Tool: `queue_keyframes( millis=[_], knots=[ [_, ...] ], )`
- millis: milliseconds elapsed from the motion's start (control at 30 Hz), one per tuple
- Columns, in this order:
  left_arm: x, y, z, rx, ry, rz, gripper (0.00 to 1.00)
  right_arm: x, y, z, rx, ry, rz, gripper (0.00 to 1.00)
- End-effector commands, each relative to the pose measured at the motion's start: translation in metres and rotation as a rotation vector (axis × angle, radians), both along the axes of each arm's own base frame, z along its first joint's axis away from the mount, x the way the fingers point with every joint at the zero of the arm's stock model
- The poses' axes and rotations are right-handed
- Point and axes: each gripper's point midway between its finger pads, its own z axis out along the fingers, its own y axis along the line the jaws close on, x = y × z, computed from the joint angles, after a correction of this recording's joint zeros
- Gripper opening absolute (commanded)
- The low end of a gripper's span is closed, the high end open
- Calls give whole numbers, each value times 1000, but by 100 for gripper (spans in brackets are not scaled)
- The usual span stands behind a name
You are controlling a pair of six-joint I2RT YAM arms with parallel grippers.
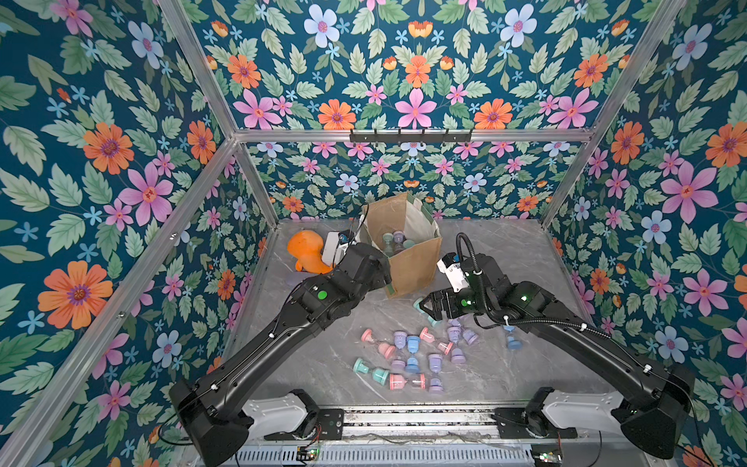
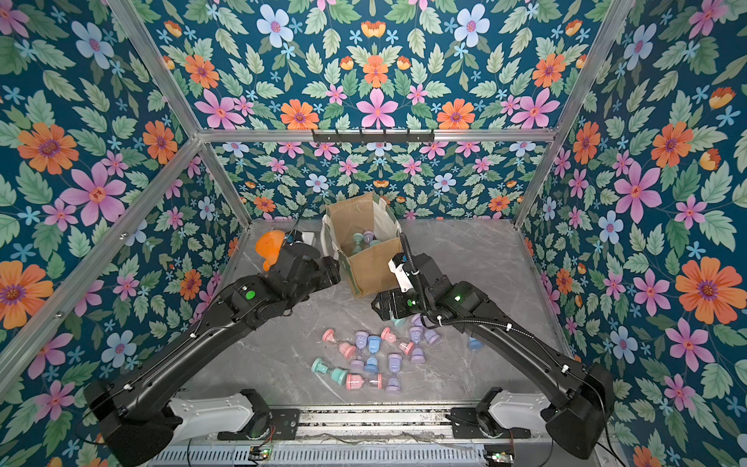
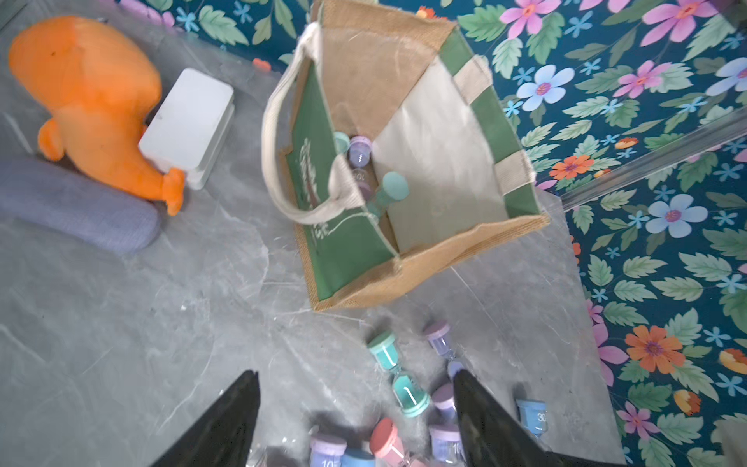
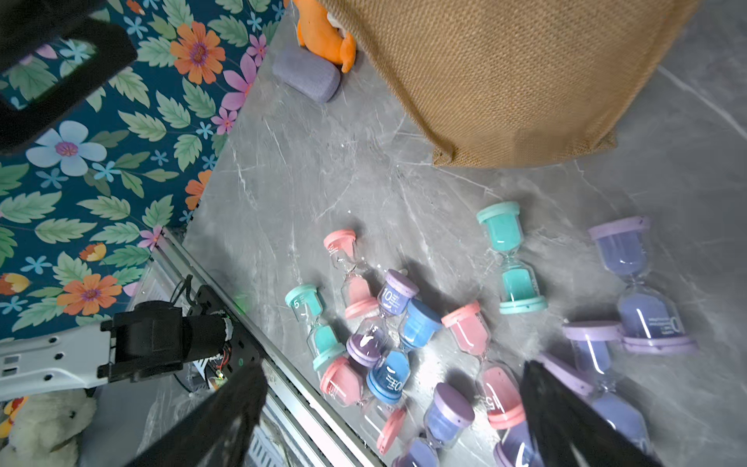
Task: Put the hourglass into the canvas bag
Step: Pick up the hourglass from the center of the board.
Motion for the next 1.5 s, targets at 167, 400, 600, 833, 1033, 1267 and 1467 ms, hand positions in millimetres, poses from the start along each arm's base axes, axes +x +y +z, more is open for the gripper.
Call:
queue_keyframes(
  millis=[167,400,600,833,1033,1267,1467],
  knots=[
    [-37,31,-94,-39,218,182,76,-15,22,-31,33,22,51,99],
    [-48,32,-159,-24,352,259,73,-18,27,-51,63,46,38,99],
    [-45,16,-193,-83,425,307,72,-16,29,-56,61,49,38,99],
    [-47,6,-221,-92,497,371,72,-16,29,-59,57,45,43,99],
    [-54,10,-235,-47,527,427,72,-15,29,-60,59,42,39,99],
    [-56,12,-249,-39,540,454,70,-14,29,-61,56,39,32,99],
    [-55,14,-256,-25,541,476,64,-13,28,-62,45,34,33,99]
  ],
)
